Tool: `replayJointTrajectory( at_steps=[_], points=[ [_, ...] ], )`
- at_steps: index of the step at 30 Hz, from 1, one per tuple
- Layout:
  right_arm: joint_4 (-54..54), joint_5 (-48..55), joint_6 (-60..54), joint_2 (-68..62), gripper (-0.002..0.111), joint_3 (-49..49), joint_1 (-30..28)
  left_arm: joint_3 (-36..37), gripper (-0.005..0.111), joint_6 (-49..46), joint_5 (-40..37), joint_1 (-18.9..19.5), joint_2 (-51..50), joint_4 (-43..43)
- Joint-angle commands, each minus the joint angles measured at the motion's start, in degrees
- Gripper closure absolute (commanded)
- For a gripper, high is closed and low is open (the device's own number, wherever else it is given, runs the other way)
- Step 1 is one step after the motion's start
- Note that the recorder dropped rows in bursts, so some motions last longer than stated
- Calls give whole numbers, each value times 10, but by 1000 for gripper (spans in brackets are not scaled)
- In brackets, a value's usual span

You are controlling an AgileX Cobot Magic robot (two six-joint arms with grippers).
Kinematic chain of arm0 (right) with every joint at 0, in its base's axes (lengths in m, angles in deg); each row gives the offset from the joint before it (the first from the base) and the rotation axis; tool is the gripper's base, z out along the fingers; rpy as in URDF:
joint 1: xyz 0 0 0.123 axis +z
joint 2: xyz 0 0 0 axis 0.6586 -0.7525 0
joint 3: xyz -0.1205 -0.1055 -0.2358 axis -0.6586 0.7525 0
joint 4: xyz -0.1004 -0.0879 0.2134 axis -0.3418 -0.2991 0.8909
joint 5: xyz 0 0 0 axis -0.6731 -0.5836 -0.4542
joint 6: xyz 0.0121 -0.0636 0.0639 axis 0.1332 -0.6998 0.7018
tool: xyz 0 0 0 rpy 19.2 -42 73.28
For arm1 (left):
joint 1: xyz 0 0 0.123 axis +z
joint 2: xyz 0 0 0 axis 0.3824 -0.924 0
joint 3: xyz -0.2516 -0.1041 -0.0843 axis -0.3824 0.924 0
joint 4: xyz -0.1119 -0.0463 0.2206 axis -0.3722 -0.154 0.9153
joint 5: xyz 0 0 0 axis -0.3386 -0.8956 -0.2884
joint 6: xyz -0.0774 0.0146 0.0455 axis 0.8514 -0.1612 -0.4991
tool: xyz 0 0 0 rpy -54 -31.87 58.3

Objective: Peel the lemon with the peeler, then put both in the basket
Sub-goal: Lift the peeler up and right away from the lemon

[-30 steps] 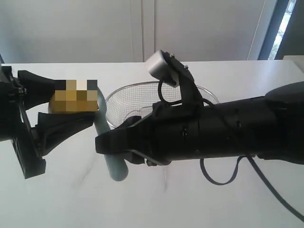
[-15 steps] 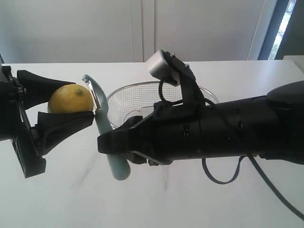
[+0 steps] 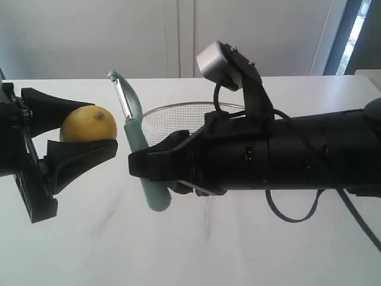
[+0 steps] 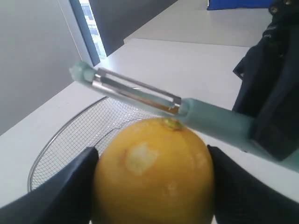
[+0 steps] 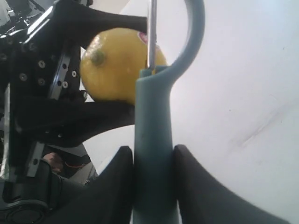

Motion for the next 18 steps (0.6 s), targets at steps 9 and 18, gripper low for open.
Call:
replayJointTrajectory(
  at_steps=[9, 18],
  points=[
    [-134, -3, 112, 124, 108, 1, -1, -4, 107, 3, -9, -1, 2, -18],
    [-306, -16, 174, 222, 108, 1, -1, -4, 107, 3, -9, -1, 2, -18]
  ],
)
